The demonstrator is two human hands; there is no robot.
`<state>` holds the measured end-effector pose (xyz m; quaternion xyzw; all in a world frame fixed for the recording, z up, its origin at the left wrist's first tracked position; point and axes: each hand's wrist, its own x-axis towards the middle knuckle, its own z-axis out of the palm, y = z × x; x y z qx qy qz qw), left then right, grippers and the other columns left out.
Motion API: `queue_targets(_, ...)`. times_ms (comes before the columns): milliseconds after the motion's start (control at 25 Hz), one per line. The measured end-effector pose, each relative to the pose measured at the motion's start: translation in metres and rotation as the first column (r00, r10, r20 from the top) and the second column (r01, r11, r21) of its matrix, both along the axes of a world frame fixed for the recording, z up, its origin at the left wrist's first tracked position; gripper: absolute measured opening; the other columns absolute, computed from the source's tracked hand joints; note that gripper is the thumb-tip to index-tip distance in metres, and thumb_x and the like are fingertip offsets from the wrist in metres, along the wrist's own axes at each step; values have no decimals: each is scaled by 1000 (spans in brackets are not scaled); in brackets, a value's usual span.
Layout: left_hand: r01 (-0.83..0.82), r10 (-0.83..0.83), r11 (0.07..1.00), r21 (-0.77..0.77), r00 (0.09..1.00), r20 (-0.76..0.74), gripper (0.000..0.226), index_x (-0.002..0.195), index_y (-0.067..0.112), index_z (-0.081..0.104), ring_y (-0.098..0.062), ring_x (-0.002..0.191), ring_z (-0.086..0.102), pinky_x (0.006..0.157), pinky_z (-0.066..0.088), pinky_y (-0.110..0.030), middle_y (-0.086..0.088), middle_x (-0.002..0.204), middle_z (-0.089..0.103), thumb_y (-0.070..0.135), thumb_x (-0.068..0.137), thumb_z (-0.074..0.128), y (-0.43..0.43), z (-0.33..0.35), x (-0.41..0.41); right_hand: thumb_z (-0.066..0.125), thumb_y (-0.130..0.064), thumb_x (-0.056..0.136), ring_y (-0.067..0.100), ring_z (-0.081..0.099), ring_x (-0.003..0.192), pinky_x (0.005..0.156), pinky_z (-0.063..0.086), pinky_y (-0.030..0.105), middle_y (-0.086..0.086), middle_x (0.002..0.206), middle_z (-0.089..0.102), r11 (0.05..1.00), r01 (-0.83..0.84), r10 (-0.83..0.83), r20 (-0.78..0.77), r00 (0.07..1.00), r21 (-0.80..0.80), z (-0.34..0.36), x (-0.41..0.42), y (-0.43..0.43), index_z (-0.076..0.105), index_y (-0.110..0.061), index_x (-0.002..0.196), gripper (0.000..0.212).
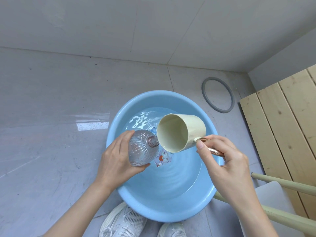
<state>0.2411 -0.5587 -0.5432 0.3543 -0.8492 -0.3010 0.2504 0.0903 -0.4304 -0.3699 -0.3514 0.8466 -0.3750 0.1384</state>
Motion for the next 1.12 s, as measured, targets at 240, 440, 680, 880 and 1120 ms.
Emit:
queue_targets(240,0,0,1000,-5,1000,-8,103,126,1,50,-18,113,49,92,38,-25,-12,123,61,45,43,91,0,0,0,68,-35,84,2,61,92,76,40,3,0,92,67,1000,-4,4,-22,1000,-4,1,0,-1,69,-19,70,22)
queue_targets(440,-2,2,1000,-9,1000,-17,104,126,2,48,-18,112,49,91,38,-25,-12,123,61,45,42,92,0,1,0,63,-31,82,5,62,91,76,41,3,-2,91,66,1000,-15,15,-52,999,-1,-1,0,-1,68,-20,70,17)
queue_targets(680,1,-1,1000,-18,1000,-13,102,124,0,50,-18,111,49,91,38,-25,-13,121,61,44,42,92,0,0,0,63,-31,82,3,61,90,76,41,3,-3,91,65,1000,-27,27,-74,997,2,0,-1,-1,68,-19,70,18)
queue_targets(880,1,-1,1000,-12,1000,-7,102,125,1,50,-19,111,50,90,38,-25,-12,122,61,45,42,92,0,-1,0,63,-31,82,3,61,89,76,41,4,-4,91,64,1000,-29,29,-93,995,3,0,-1,-1,68,-19,71,18)
queue_targets(1120,6,-6,1000,-23,999,-32,101,126,3,47,-19,111,50,91,38,-25,-12,122,61,45,45,91,0,-1,0,63,-30,83,6,61,89,76,42,4,-3,91,64,1000,-31,31,-106,994,6,-1,-1,-1,69,-18,71,18)
